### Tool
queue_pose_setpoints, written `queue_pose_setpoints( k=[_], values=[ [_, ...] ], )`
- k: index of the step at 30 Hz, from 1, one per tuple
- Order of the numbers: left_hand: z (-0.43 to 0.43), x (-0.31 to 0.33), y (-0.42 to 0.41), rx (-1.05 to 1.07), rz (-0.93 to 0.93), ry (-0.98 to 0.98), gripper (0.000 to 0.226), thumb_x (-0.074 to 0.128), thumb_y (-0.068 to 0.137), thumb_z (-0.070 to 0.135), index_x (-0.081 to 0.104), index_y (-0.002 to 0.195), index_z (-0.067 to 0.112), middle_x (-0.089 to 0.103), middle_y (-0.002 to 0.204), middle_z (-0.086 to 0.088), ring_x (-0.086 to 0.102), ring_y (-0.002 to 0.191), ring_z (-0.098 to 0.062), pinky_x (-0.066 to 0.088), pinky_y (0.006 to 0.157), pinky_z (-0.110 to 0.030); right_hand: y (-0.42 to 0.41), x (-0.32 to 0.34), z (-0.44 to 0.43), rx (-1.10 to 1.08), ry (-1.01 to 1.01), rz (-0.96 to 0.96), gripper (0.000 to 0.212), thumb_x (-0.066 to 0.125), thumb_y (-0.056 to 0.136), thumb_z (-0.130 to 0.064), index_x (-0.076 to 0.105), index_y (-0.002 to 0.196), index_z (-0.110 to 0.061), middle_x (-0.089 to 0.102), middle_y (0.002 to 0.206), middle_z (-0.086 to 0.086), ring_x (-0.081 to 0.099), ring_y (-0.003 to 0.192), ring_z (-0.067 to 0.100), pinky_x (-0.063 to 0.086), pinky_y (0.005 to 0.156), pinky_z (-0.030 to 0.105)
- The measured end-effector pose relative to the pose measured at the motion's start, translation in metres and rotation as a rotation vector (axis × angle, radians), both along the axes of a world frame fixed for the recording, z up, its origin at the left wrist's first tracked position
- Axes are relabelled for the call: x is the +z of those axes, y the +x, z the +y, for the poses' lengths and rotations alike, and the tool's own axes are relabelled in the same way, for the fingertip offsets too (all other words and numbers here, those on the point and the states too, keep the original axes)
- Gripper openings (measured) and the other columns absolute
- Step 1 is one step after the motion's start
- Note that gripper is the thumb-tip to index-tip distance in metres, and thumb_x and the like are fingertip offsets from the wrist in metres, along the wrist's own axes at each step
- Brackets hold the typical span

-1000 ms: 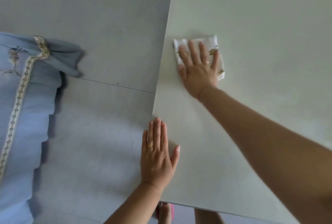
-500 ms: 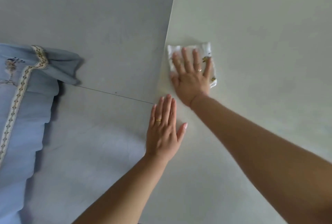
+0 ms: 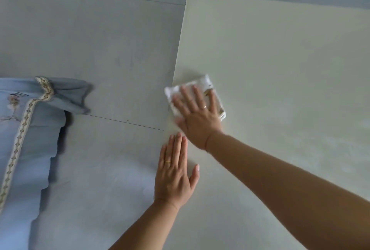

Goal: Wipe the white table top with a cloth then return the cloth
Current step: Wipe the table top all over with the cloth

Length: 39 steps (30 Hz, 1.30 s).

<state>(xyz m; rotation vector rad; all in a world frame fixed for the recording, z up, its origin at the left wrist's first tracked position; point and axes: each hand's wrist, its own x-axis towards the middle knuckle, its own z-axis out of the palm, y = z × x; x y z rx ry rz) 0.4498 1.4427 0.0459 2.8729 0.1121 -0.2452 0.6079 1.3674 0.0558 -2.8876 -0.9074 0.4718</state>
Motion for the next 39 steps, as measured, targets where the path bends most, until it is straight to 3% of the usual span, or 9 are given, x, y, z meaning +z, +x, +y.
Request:
queue_pose_setpoints(
  k=[3,7,11,16,22,25,28,34,39],
  values=[
    [0.001,-0.001,0.000,0.004,0.006,-0.009,0.074,0.038,0.091,0.046,0.021,0.149,0.003,0.017,0.159,-0.013,0.018,0.146,-0.026,0.020,0.117,-0.044,0.018,0.004,-0.020,0.164,0.022,0.028,0.063,0.002,0.090,-0.056,0.005,0.149,-0.037,-0.005,0.159,-0.009,-0.011,0.146,0.019,-0.019,0.110,0.052],
    [0.001,-0.002,0.001,0.002,0.003,-0.032,0.076,0.041,0.089,0.045,0.021,0.150,0.004,0.017,0.159,-0.012,0.016,0.147,-0.026,0.017,0.118,-0.042,0.045,0.003,-0.017,-0.189,0.052,-0.052,0.055,0.025,0.094,-0.053,0.034,0.140,-0.025,0.013,0.159,-0.002,0.001,0.147,0.023,-0.009,0.112,0.058],
    [0.002,-0.001,0.001,0.010,0.008,-0.058,0.074,0.042,0.088,0.043,0.026,0.148,0.003,0.019,0.158,-0.013,0.019,0.146,-0.027,0.016,0.119,-0.041,0.009,-0.002,0.026,-0.274,0.005,-0.050,0.068,0.019,0.093,-0.058,0.009,0.151,-0.024,-0.003,0.160,0.002,-0.012,0.145,0.029,-0.024,0.109,0.054],
    [0.003,-0.003,0.000,-0.015,0.000,-0.068,0.076,0.044,0.087,0.043,0.025,0.148,0.001,0.020,0.157,-0.015,0.020,0.145,-0.029,0.018,0.117,-0.043,0.026,-0.003,-0.007,0.107,-0.057,-0.087,0.062,0.005,0.092,-0.055,-0.008,0.148,-0.032,-0.008,0.158,-0.006,-0.011,0.145,0.021,-0.013,0.114,0.050],
    [0.004,-0.003,0.002,-0.035,0.012,-0.074,0.077,0.046,0.085,0.042,0.031,0.145,-0.003,0.025,0.155,-0.019,0.024,0.143,-0.032,0.020,0.115,-0.045,0.034,-0.003,0.021,-0.550,0.004,-0.027,0.059,0.010,0.096,-0.051,-0.011,0.148,-0.032,-0.019,0.156,-0.008,-0.020,0.144,0.022,-0.025,0.110,0.047],
    [0.004,-0.007,-0.001,-0.060,0.003,-0.023,0.073,0.047,0.081,0.042,0.044,0.135,-0.007,0.029,0.150,-0.020,0.034,0.137,-0.036,0.025,0.110,-0.048,0.001,-0.004,0.045,-0.218,0.008,-0.006,0.060,0.012,0.095,-0.051,-0.004,0.150,-0.032,-0.013,0.157,-0.006,-0.016,0.145,0.026,-0.018,0.113,0.051],
    [0.004,-0.008,0.000,-0.035,-0.030,0.001,0.075,0.046,0.082,0.042,0.038,0.140,-0.004,0.030,0.152,-0.020,0.031,0.139,-0.034,0.028,0.110,-0.048,0.027,-0.002,0.011,0.008,-0.027,-0.061,0.058,0.011,0.096,-0.052,-0.004,0.148,-0.034,-0.001,0.159,-0.006,-0.009,0.145,0.021,-0.012,0.115,0.049],
    [0.005,-0.012,0.000,-0.025,-0.064,-0.040,0.075,0.043,0.085,0.042,0.028,0.145,-0.001,0.029,0.154,-0.017,0.028,0.141,-0.032,0.021,0.116,-0.043,0.072,-0.006,0.019,-0.716,0.019,-0.038,0.058,0.013,0.097,-0.049,-0.007,0.149,-0.032,-0.010,0.159,-0.007,-0.014,0.145,0.020,-0.019,0.113,0.046],
    [0.007,-0.010,0.001,-0.031,-0.068,-0.088,0.073,0.048,0.084,0.040,0.037,0.142,-0.003,0.031,0.152,-0.017,0.034,0.137,-0.033,0.023,0.114,-0.042,0.041,-0.002,0.032,-0.138,0.017,-0.037,0.060,0.014,0.095,-0.052,0.001,0.150,-0.032,0.000,0.159,-0.006,-0.004,0.147,0.022,-0.010,0.116,0.049]
  ],
)
